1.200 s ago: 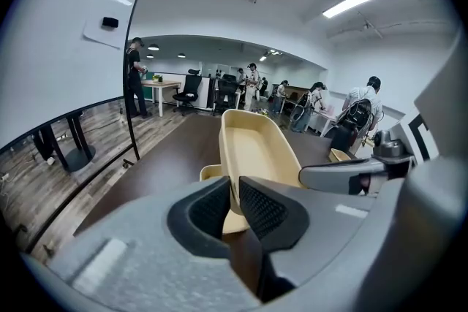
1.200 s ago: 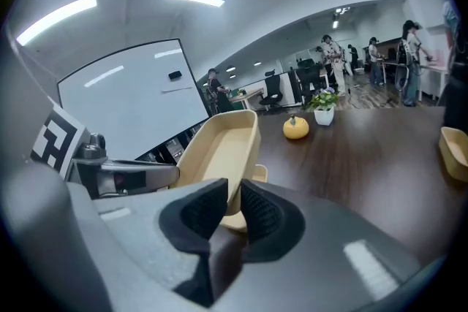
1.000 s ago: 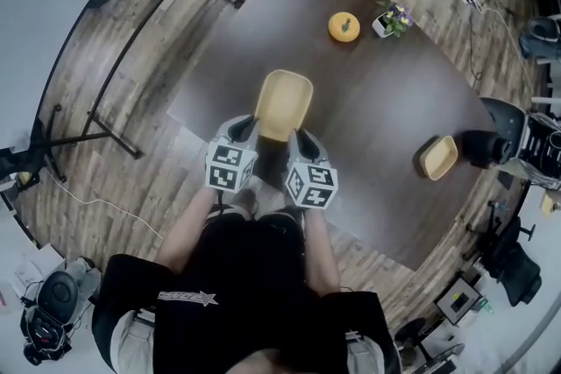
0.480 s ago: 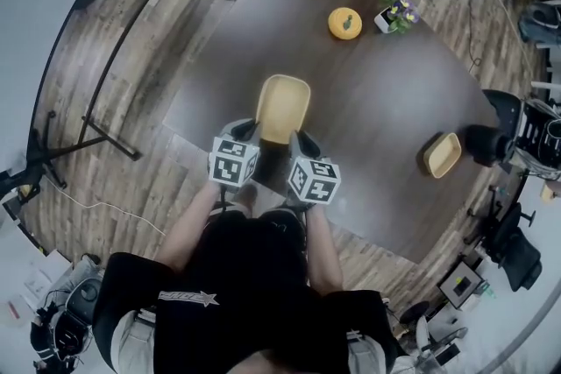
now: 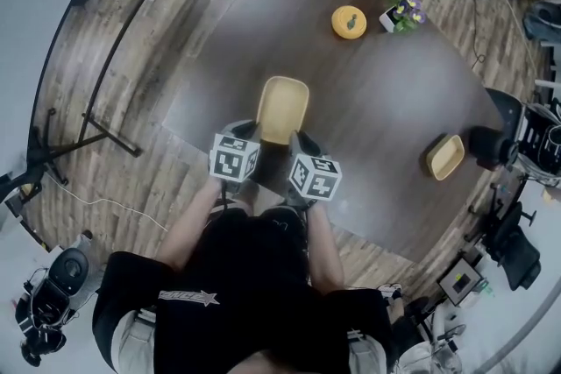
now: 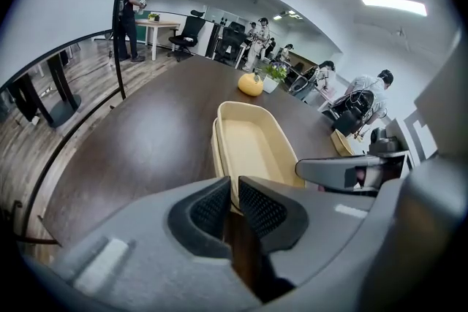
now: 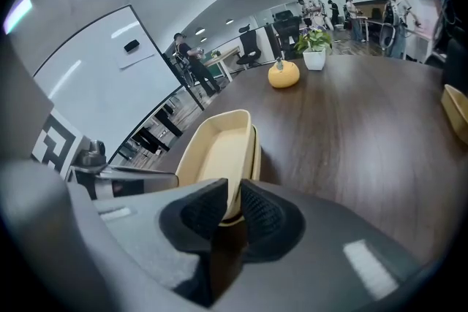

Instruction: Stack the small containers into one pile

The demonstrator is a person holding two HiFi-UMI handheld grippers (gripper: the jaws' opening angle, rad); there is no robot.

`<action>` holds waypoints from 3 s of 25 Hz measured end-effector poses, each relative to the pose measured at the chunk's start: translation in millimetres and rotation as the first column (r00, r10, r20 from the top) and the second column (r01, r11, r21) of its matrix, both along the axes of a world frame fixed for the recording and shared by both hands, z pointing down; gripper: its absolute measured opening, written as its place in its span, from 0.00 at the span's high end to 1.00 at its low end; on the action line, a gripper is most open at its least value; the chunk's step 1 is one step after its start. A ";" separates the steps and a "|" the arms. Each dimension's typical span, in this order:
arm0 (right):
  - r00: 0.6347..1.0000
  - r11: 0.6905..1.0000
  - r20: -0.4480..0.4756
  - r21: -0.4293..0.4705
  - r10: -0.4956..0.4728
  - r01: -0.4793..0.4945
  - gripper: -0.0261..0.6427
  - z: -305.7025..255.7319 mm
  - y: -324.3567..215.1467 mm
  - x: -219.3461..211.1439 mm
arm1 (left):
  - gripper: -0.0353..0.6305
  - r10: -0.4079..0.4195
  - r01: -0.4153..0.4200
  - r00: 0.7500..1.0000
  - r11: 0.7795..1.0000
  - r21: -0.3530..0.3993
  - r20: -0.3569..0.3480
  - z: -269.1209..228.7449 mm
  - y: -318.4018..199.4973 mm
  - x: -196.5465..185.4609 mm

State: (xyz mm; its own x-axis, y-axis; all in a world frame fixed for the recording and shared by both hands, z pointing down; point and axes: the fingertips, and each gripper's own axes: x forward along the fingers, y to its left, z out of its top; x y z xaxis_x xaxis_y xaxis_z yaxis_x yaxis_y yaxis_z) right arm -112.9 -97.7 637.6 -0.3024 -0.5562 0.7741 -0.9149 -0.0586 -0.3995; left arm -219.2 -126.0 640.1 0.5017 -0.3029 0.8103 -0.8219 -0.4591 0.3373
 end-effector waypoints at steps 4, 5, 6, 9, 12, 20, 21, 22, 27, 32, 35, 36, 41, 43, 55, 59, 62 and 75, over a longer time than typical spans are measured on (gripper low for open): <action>1.000 1.000 0.003 -0.016 0.001 -0.001 0.87 6.4 -1.0 -1.1 | 0.88 -0.001 0.001 1.000 1.000 -0.020 0.001 7.1 -1.5 -1.4; 1.000 1.000 0.001 -0.018 0.000 0.000 0.87 7.9 -1.0 -1.3 | 0.88 0.000 0.000 1.000 1.000 -0.022 0.002 8.5 -1.7 -1.6; 1.000 1.000 -0.003 -0.020 -0.002 0.002 0.87 9.6 -0.8 -1.3 | 0.88 0.002 -0.002 1.000 1.000 -0.023 0.003 9.9 -1.6 -1.5; 0.999 1.000 -0.028 -0.022 -0.023 0.022 0.87 13.8 0.4 -0.9 | 0.88 0.008 -0.008 1.000 1.000 -0.016 0.019 13.8 -1.3 -1.4; 0.999 0.999 -0.037 0.001 -0.038 0.038 0.72 14.1 -1.0 -4.2 | 0.83 0.012 -0.012 0.999 1.000 -0.008 0.044 17.3 -0.9 -1.2; 0.998 0.999 -0.057 0.038 -0.006 0.009 0.59 6.5 -2.6 3.4 | 0.49 0.022 -0.022 0.999 1.000 0.020 0.026 6.6 -2.3 4.1; 0.998 0.999 -0.061 0.044 -0.003 0.005 0.59 4.5 -3.1 5.9 | 0.49 0.023 -0.024 0.999 0.999 0.026 0.027 4.5 -3.1 4.2; 0.998 0.999 -0.066 0.050 0.002 0.001 0.59 1.8 -3.7 8.6 | 0.49 0.023 -0.024 0.999 0.999 0.034 0.024 1.8 -4.2 4.4; 0.995 0.994 -0.095 0.109 0.019 -0.009 0.59 -21.9 -5.7 23.5 | 0.49 0.030 -0.031 1.000 0.995 0.099 0.007 -20.9 -9.3 10.2; 0.985 0.966 -0.165 0.258 0.060 -0.016 0.59 -72.2 -3.4 46.3 | 0.56 0.058 -0.052 0.998 0.963 0.265 -0.015 -69.8 -18.7 20.3; 0.970 0.923 -0.210 0.384 0.123 -0.034 0.59 -117.4 2.6 65.8 | 0.64 0.082 -0.057 0.996 0.916 0.396 -0.046 -113.7 -21.7 30.8; 0.964 0.903 -0.221 0.428 0.148 -0.041 0.59 -133.5 6.3 73.1 | 0.66 0.092 -0.056 0.994 0.897 0.438 -0.061 -129.6 -21.4 35.9; 0.910 0.781 -0.302 0.624 0.284 -0.037 0.68 -208.4 36.2 102.9 | 0.75 0.185 -0.064 0.973 0.793 0.605 -0.139 -200.7 -7.7 66.3; 0.876 0.739 -0.332 0.673 0.350 -0.040 0.74 -231.7 51.7 114.6 | 0.81 0.235 -0.079 0.961 0.733 0.675 -0.144 -228.0 0.8 78.9; 0.739 0.658 -0.342 0.731 0.580 -0.179 0.95 -263.1 133.2 181.6 | 0.93 0.445 -0.202 0.884 0.641 0.741 -0.144 -259.4 49.5 160.2; 0.689 0.653 -0.347 0.717 0.637 -0.243 0.95 -261.4 165.9 209.4 | 0.93 0.528 -0.255 0.833 0.631 0.732 -0.165 -260.5 73.4 198.7; 0.647 0.646 -0.352 0.705 0.677 -0.292 0.95 -258.2 190.1 239.1 | 0.93 0.587 -0.300 0.790 0.621 0.725 -0.176 -258.5 94.8 236.8; 0.566 0.628 -0.343 0.640 0.749 -0.443 0.95 -223.9 266.2 371.6 | 0.93 0.723 -0.448 0.668 0.580 0.680 -0.177 -231.0 171.5 400.6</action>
State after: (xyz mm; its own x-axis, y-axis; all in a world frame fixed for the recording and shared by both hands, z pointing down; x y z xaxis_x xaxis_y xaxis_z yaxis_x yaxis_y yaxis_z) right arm 258.7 168.5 413.8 0.6131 -0.7387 0.2802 -0.7697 -0.6384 0.0013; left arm 181.4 45.5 409.0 0.9525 -0.1168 0.2811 -0.1425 -0.9871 0.0729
